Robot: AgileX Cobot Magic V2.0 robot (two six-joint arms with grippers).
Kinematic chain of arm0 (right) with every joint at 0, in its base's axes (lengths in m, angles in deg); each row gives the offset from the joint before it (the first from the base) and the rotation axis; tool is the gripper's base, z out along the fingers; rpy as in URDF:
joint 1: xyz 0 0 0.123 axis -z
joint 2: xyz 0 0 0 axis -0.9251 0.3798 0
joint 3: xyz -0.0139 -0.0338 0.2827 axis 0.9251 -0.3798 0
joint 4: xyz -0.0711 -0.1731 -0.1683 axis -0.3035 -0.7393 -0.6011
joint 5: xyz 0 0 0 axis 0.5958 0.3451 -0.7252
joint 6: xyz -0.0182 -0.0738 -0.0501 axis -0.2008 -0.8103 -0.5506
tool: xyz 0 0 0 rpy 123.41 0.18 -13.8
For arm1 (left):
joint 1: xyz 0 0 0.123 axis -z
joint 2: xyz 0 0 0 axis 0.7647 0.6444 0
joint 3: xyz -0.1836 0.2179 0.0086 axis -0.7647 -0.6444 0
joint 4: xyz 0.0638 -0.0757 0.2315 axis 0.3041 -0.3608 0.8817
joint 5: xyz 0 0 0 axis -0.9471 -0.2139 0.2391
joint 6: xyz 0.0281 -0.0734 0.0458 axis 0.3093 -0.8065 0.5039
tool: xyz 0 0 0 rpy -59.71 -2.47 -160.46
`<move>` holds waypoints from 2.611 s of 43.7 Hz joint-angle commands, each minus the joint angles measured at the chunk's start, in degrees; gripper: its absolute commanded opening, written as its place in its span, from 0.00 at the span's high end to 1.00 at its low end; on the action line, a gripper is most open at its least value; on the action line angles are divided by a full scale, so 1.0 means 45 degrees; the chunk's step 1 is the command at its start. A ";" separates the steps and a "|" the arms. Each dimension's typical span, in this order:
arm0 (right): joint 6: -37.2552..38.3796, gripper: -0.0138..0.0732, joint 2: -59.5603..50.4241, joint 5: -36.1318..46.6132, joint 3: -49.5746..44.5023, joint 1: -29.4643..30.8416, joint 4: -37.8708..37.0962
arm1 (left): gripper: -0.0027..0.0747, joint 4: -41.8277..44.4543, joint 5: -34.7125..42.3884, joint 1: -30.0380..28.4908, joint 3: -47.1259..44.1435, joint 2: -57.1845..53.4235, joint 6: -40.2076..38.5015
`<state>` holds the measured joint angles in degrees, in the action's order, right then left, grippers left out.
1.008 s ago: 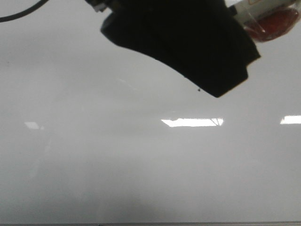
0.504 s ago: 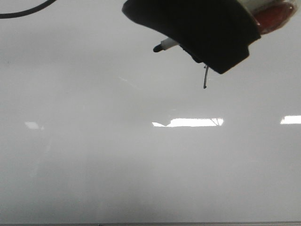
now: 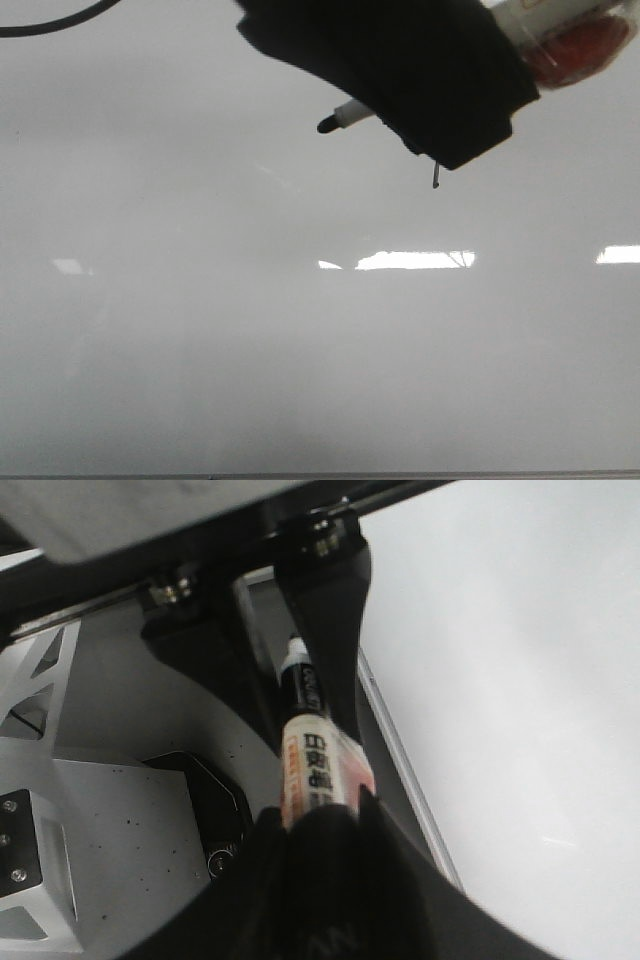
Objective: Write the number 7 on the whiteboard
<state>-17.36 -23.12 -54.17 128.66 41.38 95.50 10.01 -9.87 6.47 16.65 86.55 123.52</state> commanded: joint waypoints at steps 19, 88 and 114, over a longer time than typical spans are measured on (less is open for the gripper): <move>0.3558 0.16 -0.1268 0.0452 0.0336 0.1426 -0.3623 | 0.94 0.4205 -0.1477 -0.3019 0.0407 -0.1411 -0.6429; 0.3629 0.16 -0.1268 0.0268 0.0325 0.1549 -0.3384 | 0.53 0.2252 0.6355 -1.2867 -0.3641 0.0190 -0.8537; 1.0504 0.16 -0.2512 -0.0682 0.0219 0.1549 -0.6742 | 0.53 0.2776 0.0183 -1.1392 -0.2554 -0.5615 -0.7977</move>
<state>27.97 -31.75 -60.56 128.64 48.07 66.15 23.15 -8.19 -48.59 3.13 66.12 86.60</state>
